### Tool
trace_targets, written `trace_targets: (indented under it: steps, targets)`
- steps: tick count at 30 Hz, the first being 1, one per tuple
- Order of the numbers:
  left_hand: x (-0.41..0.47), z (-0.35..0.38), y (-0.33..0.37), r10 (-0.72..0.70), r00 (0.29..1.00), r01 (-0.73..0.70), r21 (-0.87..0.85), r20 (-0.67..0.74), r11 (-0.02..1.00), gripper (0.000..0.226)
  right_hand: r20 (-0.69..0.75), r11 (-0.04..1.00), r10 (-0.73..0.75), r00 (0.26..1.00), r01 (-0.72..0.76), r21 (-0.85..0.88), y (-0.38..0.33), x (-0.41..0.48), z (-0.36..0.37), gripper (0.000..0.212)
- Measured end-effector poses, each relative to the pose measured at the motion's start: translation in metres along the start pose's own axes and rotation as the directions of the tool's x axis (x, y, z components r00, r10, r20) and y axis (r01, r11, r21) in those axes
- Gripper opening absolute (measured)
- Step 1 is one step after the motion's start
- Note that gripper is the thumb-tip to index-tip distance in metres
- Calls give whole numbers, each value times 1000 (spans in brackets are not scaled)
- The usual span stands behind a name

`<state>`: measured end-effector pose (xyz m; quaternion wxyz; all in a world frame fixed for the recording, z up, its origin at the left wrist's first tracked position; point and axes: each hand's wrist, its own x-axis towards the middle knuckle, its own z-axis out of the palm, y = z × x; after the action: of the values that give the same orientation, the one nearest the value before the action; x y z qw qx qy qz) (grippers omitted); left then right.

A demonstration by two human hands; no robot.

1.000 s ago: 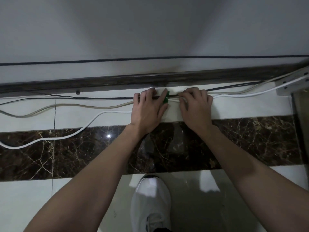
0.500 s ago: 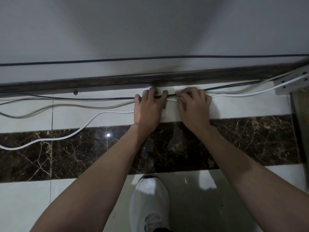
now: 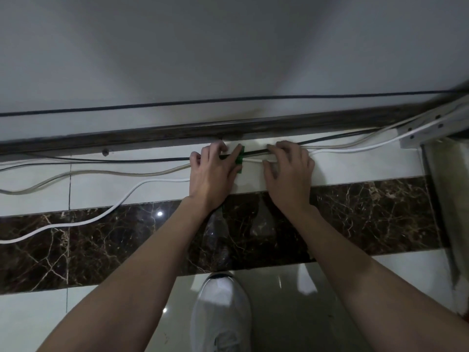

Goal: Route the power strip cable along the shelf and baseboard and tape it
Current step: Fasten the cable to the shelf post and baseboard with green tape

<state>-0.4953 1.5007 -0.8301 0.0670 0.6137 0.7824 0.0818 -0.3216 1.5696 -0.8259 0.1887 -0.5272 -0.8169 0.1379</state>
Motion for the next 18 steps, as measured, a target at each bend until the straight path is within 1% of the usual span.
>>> trace_targets:
  steps: [2,4,6,8,10,12,14,16,18]
  targets:
    - [-10,-12,7,-41,999,38,-95,-30,995,50,-5,993,71,997,-70,94,-3,-4,-9,29]
    - [-24,-37,14,-112,994,102,-279,-18,955,41,79,953,155,985,-170,249,-14,-9,-28,25]
    - [-38,-76,23,-212,977,174,-510,-18,843,28,178,897,235,956,-284,339,-32,-14,-58,21]
    - [-50,-127,41,-341,940,248,-653,-17,716,15,222,848,289,931,-357,391,-57,-17,-97,19]
    - [-70,-191,58,-404,914,312,-708,41,634,4,262,802,314,913,-402,441,-91,-24,-147,17]
    - [-85,-243,73,-442,891,366,-745,106,558,10,301,761,328,895,-440,477,-118,-28,-191,16]
    - [-112,-313,90,-476,863,420,-764,169,491,13,326,723,328,887,-458,517,-155,-39,-258,17]
    - [-145,-392,108,-475,860,431,-766,188,476,14,326,691,319,890,-454,563,-195,-53,-336,19]
    - [-191,-478,127,-456,861,449,-758,225,473,15,309,682,318,896,-443,582,-239,-77,-425,21]
